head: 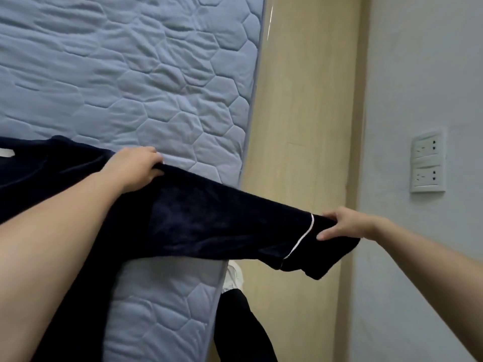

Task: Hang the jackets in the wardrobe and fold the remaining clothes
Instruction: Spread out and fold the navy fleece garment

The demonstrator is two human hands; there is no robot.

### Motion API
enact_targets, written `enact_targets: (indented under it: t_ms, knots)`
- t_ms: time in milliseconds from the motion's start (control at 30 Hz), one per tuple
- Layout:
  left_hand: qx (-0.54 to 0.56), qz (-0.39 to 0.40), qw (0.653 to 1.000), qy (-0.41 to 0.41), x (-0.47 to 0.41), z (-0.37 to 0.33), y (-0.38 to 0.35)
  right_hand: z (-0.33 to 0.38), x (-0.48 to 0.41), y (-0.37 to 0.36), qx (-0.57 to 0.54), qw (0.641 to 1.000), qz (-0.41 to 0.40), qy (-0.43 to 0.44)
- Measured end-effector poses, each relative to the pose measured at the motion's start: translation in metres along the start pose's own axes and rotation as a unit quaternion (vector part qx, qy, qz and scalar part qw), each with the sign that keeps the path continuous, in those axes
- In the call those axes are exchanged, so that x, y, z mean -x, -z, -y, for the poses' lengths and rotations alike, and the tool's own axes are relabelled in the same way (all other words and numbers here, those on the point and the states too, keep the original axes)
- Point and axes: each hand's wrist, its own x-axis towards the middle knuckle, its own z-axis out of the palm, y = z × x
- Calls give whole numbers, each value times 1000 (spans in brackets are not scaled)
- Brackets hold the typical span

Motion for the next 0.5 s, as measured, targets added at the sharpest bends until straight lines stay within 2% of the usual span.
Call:
enact_targets:
  t_ms: [67, 100, 133, 167, 200, 233, 267, 333, 400, 433, 500]
  knots:
    - [17, 53, 998, 22, -1, 2, -1, -17, -4, 4, 72, 996, 46, -40]
    - [18, 100, 995, 18, -1, 3, -4, -25, -4, 5, 60, 995, 51, -56]
    - [10, 128, 992, 15, -2, 2, -4, -30, -1, 5, -1, 998, 44, -55]
    - [5, 116, 993, 19, -3, 2, -4, -36, 1, 6, -111, 993, 21, -46]
    - [17, 79, 996, 35, -3, 1, -2, -42, 2, 6, -244, 969, -9, -34]
    - [36, 43, 997, 56, -5, 3, -2, -44, 4, 3, -367, 929, -39, -14]
    - [39, 44, 996, 64, -5, 5, -2, -44, 7, -2, -461, 885, -67, 4]
    - [-23, 135, 989, 54, -2, 10, -2, -43, 4, -15, -539, 833, -124, -3]
    - [-152, 192, 969, 38, -1, 18, -4, -39, -3, -32, -549, 819, -165, -26]
    - [-204, 180, 962, 28, 0, 22, -2, -35, -7, -41, -550, 814, -182, -32]
    - [-213, 59, 975, 35, 0, 27, 0, -30, -15, -55, -537, 812, -226, -41]
